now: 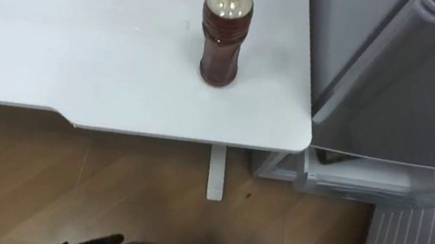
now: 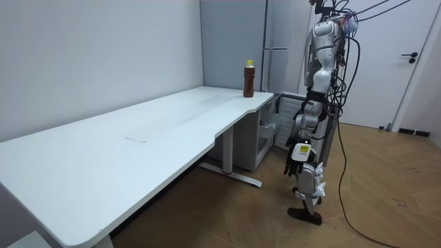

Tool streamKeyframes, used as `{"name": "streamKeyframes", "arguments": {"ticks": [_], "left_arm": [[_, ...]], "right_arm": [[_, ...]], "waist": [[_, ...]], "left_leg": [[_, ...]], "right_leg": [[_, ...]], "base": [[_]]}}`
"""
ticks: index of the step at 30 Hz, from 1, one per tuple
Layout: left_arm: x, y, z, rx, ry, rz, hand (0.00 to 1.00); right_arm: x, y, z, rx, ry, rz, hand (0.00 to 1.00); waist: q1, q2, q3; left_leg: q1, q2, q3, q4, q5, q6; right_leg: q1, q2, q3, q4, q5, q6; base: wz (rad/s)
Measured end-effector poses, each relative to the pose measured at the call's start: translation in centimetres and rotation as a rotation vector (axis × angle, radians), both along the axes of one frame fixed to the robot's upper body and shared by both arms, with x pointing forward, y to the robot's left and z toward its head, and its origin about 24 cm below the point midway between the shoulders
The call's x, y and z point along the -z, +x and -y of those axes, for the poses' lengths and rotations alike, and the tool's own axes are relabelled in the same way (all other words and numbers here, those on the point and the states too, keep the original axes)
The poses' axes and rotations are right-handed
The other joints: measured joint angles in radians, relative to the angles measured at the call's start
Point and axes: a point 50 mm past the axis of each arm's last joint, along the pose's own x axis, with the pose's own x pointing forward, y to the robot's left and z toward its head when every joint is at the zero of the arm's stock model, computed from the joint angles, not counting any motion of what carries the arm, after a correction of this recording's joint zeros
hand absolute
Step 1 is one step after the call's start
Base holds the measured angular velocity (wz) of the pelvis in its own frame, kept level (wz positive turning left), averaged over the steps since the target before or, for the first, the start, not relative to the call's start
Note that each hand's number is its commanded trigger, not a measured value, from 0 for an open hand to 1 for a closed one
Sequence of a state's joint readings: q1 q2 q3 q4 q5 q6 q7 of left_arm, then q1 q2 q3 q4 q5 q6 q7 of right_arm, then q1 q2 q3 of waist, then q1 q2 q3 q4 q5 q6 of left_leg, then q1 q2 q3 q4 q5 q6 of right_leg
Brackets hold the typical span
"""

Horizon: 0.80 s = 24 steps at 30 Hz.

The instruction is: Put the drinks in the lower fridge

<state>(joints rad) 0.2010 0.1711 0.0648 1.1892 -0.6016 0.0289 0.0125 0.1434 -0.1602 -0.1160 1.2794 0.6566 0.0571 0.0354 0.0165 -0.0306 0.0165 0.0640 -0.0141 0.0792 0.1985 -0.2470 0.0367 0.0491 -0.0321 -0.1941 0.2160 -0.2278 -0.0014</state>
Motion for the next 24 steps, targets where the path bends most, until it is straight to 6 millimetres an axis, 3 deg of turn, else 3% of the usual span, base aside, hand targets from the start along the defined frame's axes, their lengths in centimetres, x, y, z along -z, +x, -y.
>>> {"name": "streamKeyframes", "arguments": {"ticks": [1,6,13,24], "left_arm": [[0.0,0.0,0.0,0.005,0.001,-0.006,0.0],[0.2,-0.2,0.6,0.04,-0.019,-0.038,0.0],[0.3,0.1,1.1,0.088,-0.027,-0.043,0.0],[0.2,1.7,0.9,0.079,-0.019,-0.029,0.0]], "right_arm": [[0.0,-0.1,-0.1,-0.047,-0.003,-0.019,0.0],[0.2,-0.4,-0.4,-0.275,-0.025,-0.103,0.0],[0.2,-0.6,-0.4,-0.318,-0.027,-0.121,0.0],[0.2,0.9,-0.6,-0.432,-0.034,-0.129,0.0]], "waist": [[0.0,0.007,-0.0043],[0.009,0.015,-0.0073],[0.017,0.019,-0.01],[0.016,0.02,-0.0101]], "left_leg": [[0.001,0.001,0.0,0.0,0.0,0.0],[0.001,0.003,0.0,0.003,0.0,0.0],[0.001,0.007,0.0,0.003,0.0,0.001],[0.008,0.003,0.003,0.006,0.0,0.001]], "right_leg": [[0.001,0.0,0.0,0.0,0.0,0.0],[0.001,0.006,0.002,-0.013,0.017,0.0],[0.003,0.008,0.006,-0.011,0.023,-0.001],[0.009,0.013,0.026,-0.013,0.025,-0.002]], "base": [[0.0],[0.0],[-0.01],[-0.02]]}}
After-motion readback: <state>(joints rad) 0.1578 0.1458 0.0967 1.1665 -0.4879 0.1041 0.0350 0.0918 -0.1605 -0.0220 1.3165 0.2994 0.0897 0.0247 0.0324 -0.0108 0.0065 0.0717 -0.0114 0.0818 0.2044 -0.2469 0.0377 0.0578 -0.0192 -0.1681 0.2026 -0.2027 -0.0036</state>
